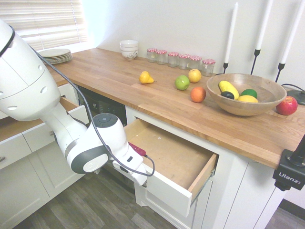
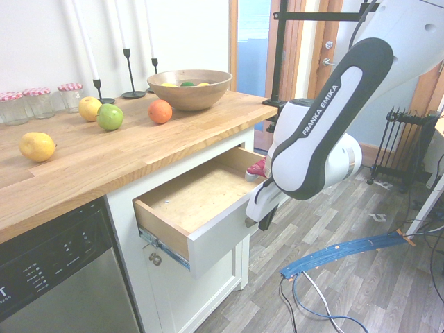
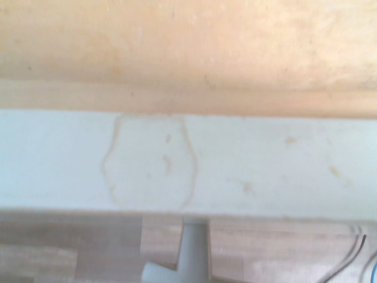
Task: Close the drawer
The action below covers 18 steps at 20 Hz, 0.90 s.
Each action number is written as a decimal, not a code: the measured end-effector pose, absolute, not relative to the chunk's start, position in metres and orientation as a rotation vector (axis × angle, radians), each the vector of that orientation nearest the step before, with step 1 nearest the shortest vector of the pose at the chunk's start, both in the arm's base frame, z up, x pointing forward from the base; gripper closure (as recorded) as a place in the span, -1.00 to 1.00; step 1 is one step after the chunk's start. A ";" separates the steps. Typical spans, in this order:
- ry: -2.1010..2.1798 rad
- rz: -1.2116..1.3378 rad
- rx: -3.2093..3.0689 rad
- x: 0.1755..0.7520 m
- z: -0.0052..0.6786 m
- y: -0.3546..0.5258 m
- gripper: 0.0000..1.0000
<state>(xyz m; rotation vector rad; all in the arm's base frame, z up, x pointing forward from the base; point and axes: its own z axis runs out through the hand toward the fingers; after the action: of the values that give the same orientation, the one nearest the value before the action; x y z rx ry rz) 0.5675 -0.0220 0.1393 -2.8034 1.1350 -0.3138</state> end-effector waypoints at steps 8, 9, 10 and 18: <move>1.150 -0.370 -2.788 0.604 0.156 -0.025 1.00; 1.152 -0.375 -2.785 0.609 0.159 -0.025 1.00; 1.154 -0.378 -2.783 0.613 0.161 -0.025 1.00; 1.178 -0.400 -2.771 0.647 0.164 -0.028 1.00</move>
<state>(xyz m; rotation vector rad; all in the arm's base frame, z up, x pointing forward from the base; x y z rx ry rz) 0.6471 -0.0278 0.1640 -2.7709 1.1782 -0.3996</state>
